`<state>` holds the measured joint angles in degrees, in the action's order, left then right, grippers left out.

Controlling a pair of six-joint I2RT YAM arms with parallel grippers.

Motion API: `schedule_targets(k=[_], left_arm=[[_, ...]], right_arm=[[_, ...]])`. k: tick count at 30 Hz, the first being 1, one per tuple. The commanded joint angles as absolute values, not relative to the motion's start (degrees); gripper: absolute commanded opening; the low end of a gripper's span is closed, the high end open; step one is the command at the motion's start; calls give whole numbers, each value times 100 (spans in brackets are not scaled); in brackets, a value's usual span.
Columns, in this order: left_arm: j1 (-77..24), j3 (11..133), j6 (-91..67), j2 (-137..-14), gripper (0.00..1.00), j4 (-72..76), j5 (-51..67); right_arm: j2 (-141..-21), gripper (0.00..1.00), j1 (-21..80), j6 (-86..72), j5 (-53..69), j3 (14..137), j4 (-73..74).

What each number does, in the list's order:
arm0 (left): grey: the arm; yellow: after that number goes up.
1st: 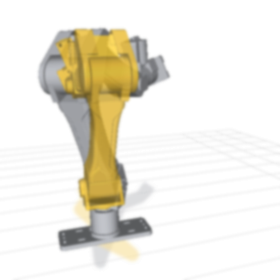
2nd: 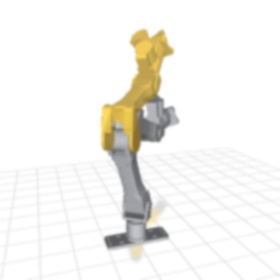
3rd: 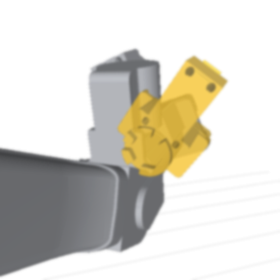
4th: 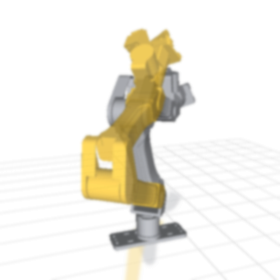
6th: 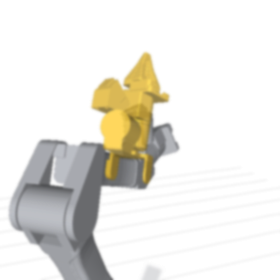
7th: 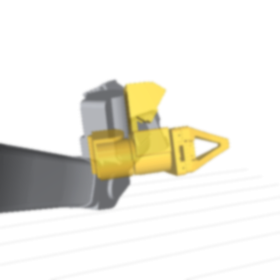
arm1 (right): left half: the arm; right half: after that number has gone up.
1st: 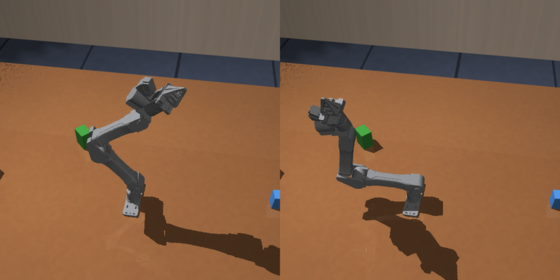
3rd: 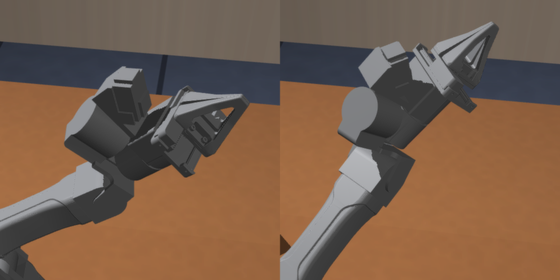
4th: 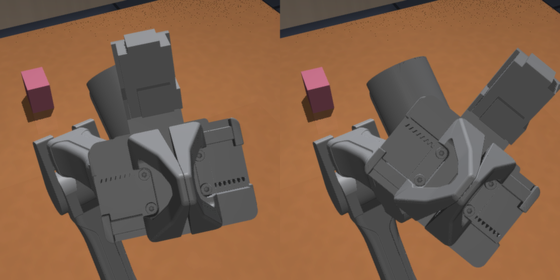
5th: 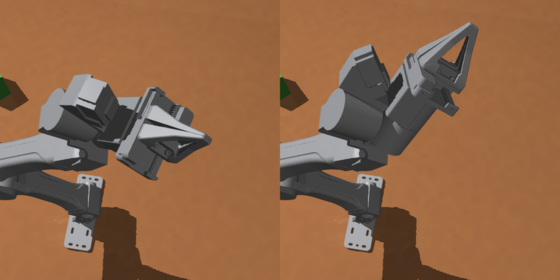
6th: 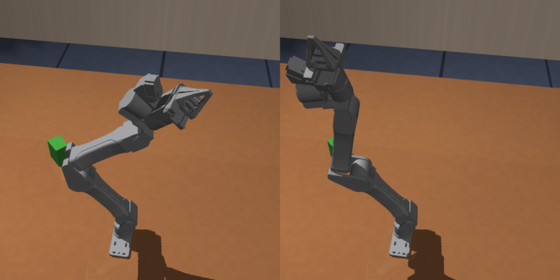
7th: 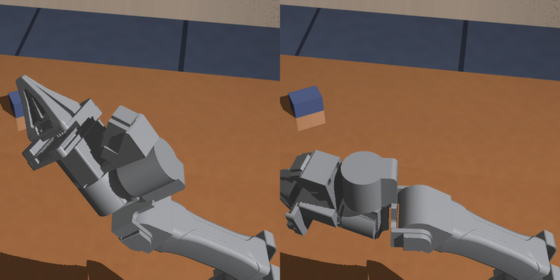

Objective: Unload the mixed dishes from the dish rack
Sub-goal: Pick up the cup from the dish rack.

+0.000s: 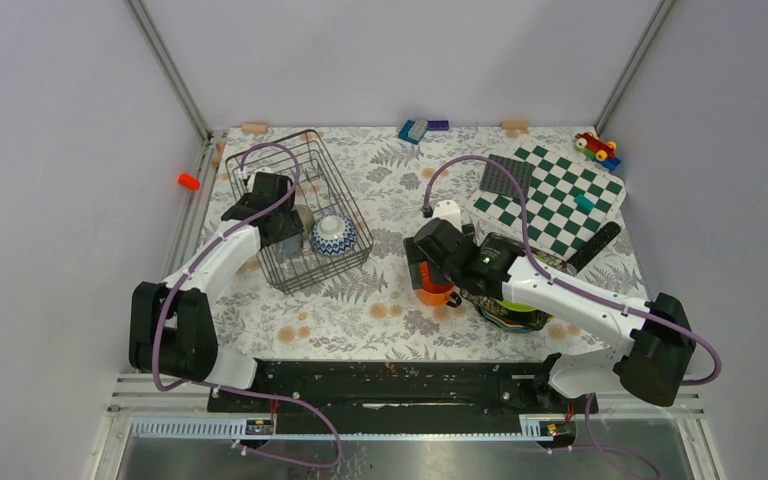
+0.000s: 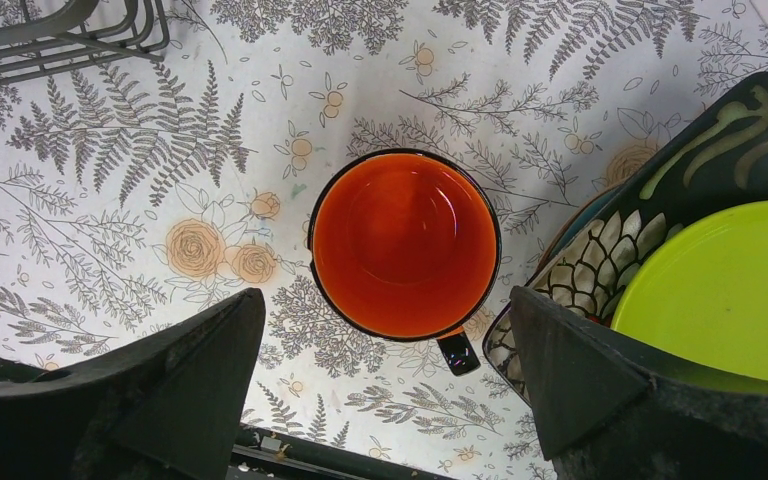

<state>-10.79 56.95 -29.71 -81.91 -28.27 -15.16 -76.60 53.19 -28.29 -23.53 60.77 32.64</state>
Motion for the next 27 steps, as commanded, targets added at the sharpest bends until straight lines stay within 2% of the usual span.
schedule_targets(k=[1, 5, 8, 9, 27], left_arm=[[-1046, 5727, -2993, -8247, 34, -2725, -1400], [-1041, 5678, -2995, -8021, 18, -2752, -1510], [-1046, 5684, -2998, -7851, 2, -2804, -1633], [-1046, 5694, -2997, -7788, 0, -2826, -1660], [-1044, 5469, -2973, -6125, 0, -2574, -1671]], right_arm=[[-7489, 100, 5290, -2909, -2637, 6082, 3182], [-7451, 100, 5283, -2907, -2626, 6078, 3188], [-7420, 100, 5283, -2904, -2660, 6065, 3187], [-7405, 100, 5281, -2908, -2670, 6067, 3184], [-6820, 100, 5289, -2961, -2714, 5751, 2812]])
